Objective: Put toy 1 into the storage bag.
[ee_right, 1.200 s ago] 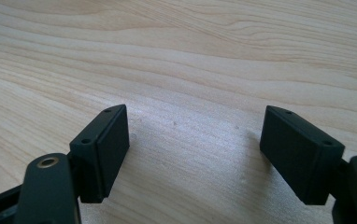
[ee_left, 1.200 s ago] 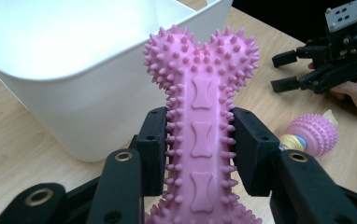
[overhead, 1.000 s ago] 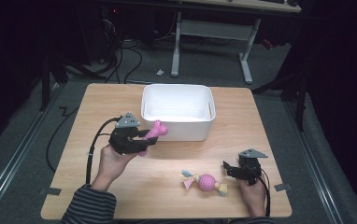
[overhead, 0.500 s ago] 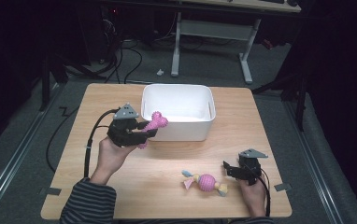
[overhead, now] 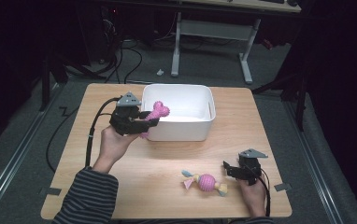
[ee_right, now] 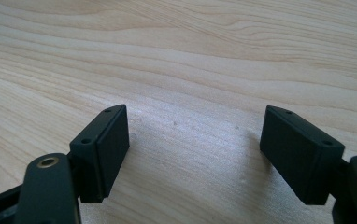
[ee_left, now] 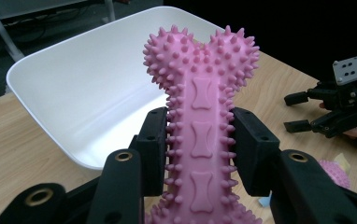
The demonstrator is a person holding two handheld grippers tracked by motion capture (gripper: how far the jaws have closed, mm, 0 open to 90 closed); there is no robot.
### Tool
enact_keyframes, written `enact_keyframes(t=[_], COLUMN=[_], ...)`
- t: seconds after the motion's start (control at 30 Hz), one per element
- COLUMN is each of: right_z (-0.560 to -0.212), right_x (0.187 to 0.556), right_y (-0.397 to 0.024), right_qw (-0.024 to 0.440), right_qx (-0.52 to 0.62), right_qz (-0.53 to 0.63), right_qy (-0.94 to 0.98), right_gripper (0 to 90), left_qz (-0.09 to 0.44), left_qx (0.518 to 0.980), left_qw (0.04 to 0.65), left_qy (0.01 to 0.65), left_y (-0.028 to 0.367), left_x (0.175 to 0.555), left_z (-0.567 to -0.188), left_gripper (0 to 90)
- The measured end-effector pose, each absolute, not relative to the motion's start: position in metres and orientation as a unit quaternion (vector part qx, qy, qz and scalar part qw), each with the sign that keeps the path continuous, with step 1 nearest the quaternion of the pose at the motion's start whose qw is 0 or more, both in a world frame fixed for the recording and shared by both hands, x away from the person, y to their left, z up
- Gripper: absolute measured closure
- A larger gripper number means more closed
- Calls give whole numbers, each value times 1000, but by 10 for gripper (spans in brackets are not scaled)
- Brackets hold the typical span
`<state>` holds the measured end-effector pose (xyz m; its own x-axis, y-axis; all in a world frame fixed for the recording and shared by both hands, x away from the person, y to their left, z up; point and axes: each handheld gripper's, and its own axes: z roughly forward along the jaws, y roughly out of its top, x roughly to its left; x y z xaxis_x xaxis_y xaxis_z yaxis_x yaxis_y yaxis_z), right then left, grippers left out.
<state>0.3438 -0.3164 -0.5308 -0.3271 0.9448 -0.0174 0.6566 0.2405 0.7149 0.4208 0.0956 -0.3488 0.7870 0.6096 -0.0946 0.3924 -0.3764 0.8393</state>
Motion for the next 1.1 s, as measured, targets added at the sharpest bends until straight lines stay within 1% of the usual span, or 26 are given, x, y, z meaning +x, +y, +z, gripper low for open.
enact_keyframes(t=[0.47,1.1], right_z=[-531,-531], right_x=[344,344], right_y=[-316,-316], right_qw=[231,231], right_qx=[532,532], right_qz=[311,312], right_qy=[753,752], right_gripper=[240,240], left_qz=[116,138], left_qx=[823,828], left_qw=[460,442], left_qy=[312,314], left_y=[90,75], left_x=[442,468], left_z=[-344,-340], left_gripper=[592,590])
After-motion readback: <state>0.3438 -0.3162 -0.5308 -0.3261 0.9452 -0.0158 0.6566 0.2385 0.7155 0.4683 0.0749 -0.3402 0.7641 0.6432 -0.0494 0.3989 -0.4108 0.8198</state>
